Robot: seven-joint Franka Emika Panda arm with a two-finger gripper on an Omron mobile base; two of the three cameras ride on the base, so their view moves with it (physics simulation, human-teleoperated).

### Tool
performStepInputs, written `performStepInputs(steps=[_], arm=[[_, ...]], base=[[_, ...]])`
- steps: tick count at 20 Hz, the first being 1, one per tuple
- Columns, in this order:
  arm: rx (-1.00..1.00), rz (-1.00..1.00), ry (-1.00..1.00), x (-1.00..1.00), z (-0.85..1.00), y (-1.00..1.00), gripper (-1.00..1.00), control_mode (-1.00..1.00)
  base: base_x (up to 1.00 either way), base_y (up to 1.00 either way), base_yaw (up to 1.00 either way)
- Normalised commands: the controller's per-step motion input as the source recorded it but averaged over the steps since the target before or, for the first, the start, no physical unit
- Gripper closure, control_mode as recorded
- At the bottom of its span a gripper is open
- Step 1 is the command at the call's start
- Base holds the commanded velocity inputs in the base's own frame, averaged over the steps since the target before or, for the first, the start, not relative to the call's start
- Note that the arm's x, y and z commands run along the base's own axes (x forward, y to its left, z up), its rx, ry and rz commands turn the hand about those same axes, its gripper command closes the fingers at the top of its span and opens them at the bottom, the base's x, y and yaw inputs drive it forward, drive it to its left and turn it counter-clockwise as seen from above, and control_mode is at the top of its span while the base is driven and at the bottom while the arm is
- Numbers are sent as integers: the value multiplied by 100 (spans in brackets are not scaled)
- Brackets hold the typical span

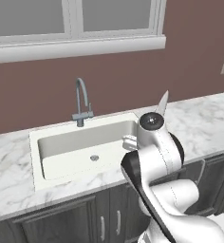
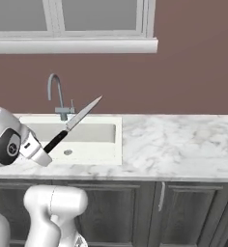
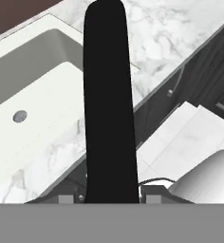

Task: Move the cutting board and knife to the sink. Then move spray from the cabinet to the counter.

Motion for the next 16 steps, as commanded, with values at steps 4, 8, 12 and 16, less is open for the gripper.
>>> performStepInputs(steps=[4, 8, 12, 16], arm=[[0, 0, 0, 0, 0, 0, 100, 100], [0, 0, 0, 0, 0, 0, 100, 100], [0, 0, 0, 0, 0, 0, 100, 100], [5, 12, 1, 13, 0, -36, 100, -100]], base=[[44, -8, 0], [63, -25, 1], [45, -52, 13], [18, -31, 10]])
